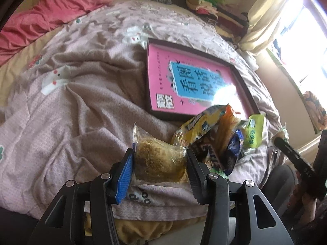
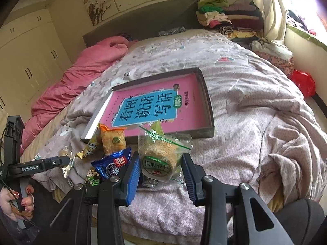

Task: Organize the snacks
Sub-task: 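Lift both held snacks and carry them over the pink tray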

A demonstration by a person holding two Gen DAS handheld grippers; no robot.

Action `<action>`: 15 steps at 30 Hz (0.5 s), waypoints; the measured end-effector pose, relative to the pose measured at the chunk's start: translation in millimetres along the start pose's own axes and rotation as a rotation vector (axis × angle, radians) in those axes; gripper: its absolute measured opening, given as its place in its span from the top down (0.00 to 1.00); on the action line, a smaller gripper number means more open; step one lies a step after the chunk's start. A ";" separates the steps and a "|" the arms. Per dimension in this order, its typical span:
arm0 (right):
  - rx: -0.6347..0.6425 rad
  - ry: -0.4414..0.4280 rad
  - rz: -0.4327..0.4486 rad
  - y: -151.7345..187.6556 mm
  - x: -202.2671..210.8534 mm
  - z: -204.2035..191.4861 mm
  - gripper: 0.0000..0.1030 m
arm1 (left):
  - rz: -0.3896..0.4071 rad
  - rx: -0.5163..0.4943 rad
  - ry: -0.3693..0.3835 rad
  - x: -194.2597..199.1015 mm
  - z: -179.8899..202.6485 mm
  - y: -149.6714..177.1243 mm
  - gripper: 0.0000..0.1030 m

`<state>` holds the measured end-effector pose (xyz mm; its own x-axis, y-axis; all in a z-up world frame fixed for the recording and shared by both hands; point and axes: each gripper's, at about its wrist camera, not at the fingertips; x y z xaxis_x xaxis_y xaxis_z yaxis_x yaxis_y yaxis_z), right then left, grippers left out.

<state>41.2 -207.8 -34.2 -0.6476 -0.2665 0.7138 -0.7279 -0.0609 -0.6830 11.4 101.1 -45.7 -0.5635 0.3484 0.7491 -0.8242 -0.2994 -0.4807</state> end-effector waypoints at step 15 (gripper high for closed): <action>-0.006 0.038 0.086 -22.9 -0.5 11.0 0.61 | 0.050 -0.024 0.015 4.2 17.1 -24.6 0.50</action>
<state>60.6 -216.9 -20.7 -0.7155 -0.2340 0.6583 -0.6707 -0.0337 -0.7410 30.2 94.8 -22.9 -0.6044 0.3468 0.7172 -0.7962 -0.2955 -0.5280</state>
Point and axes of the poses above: each gripper's, at about its wrist camera, not at the fingertips, and x roughly against the way its jaws point, z to its right, y to its underside, and after that the axes turned 10 degrees about y, right-handed
